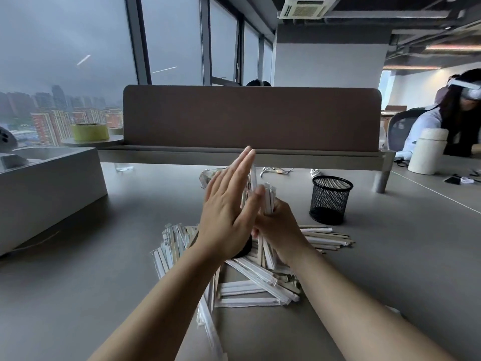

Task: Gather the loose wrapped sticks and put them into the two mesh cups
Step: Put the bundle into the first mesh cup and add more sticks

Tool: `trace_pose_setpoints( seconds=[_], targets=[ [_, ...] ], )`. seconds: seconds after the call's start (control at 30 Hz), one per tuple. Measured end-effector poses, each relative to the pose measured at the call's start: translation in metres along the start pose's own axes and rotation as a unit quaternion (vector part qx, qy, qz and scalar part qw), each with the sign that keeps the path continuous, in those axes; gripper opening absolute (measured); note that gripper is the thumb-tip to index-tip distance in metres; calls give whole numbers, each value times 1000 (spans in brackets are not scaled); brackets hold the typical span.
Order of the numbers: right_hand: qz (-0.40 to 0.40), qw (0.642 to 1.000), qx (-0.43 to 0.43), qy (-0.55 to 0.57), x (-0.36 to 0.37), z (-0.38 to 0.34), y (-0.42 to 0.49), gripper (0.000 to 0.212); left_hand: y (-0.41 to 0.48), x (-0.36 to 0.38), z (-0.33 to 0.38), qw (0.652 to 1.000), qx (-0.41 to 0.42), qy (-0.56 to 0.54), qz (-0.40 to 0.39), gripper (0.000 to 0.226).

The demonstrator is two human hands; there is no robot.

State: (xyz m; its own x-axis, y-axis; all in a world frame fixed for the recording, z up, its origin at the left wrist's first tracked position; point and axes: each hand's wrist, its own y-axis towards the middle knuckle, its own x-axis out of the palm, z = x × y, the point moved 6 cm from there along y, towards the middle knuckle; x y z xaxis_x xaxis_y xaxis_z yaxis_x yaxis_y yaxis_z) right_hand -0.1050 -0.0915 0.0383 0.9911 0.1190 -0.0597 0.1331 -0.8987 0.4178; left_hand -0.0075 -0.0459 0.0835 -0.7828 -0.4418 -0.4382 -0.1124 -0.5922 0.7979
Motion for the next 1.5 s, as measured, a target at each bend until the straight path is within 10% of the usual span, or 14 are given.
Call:
trace_pose_setpoints(
  seconds=[0.47, 0.83, 1.17, 1.5],
  targets=[
    [12, 1000, -3, -4, -8, -2, 3, 20, -14, -2, -9, 999, 0, 43, 25, 44],
    [33, 995, -78, 55, -11, -26, 13, 47, -44, 14, -90, 922, -351, -146, -74, 143],
    [83, 957, -234, 152, -19, -102, 12, 36, -30, 4, -72, 969, -245, -19, 0, 89],
    [96, 955, -153, 234, -6, -75, 19, 41, -29, 15, -49, 977, -208, -41, -16, 83]
  ],
)
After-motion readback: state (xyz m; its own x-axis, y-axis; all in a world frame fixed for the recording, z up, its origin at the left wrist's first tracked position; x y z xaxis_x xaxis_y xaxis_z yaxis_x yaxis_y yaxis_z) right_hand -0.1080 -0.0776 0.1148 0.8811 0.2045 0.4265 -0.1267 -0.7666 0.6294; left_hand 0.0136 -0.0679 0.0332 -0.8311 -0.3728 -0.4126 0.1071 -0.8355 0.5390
